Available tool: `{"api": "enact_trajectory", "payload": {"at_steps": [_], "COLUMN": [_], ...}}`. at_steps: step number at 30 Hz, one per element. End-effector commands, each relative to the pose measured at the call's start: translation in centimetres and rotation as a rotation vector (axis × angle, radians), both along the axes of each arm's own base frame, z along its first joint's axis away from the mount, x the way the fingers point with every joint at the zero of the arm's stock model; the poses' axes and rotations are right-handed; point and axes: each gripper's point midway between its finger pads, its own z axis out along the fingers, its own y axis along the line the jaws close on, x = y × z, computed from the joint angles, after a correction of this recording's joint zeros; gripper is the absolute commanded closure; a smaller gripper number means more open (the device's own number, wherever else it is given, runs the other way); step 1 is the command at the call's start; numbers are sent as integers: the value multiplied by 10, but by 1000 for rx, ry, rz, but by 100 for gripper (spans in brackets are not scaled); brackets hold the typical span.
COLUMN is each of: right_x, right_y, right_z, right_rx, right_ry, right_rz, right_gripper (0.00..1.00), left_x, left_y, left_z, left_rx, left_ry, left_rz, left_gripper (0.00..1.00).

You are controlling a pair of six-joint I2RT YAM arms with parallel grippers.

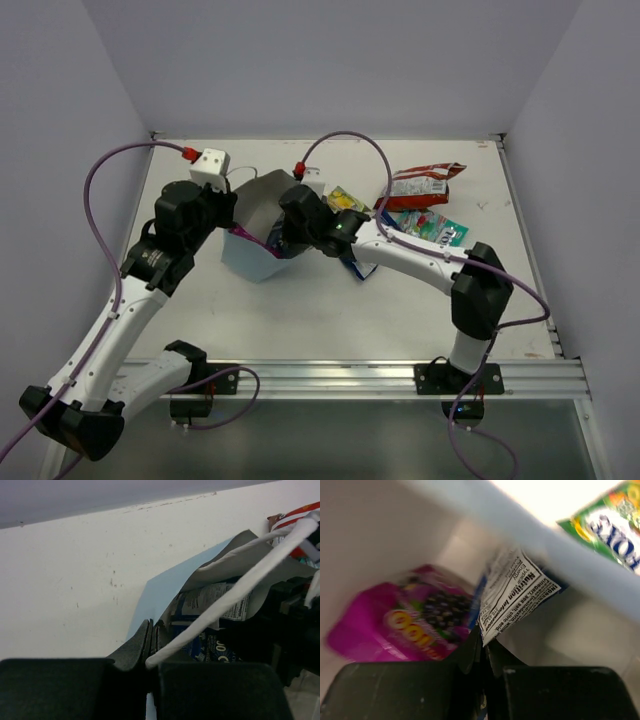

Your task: Take the snacks out of the paper bag

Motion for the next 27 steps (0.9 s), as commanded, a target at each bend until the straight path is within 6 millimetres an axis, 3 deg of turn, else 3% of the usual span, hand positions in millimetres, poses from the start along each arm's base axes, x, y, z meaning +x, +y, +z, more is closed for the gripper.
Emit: {"api": "enact_trajectory", "payload": {"at_steps": [1,7,12,15,21,25,27], "right_x": [11,-9,-18,-28,-48,-57,-58], "right_y": [8,8,14,15,4,-24,-37], "right_z": [117,179,196,219,296,356,372], "right_rx": [188,225,226,268,332,354,341], "right_ry": [-293,-428,-470,-511,-660,-794,-842], "right_rz": [94,259,350,405,483,446,424], "right_gripper": [100,100,100,100,100,100,100], "left_x": [8,15,18,20,27,31,34], "left_y": [2,10,11,16,27,30,35], "left_z": [20,23,33,38,33,24,19], "left_rx": [-14,5,-1,4,30,48,69], "left_ry": [-78,-77,-91,-98,-59,-33,-23], "left_rz": [21,79,87,120,199,226,258], "left_gripper": [100,100,100,100,100,100,100]}}
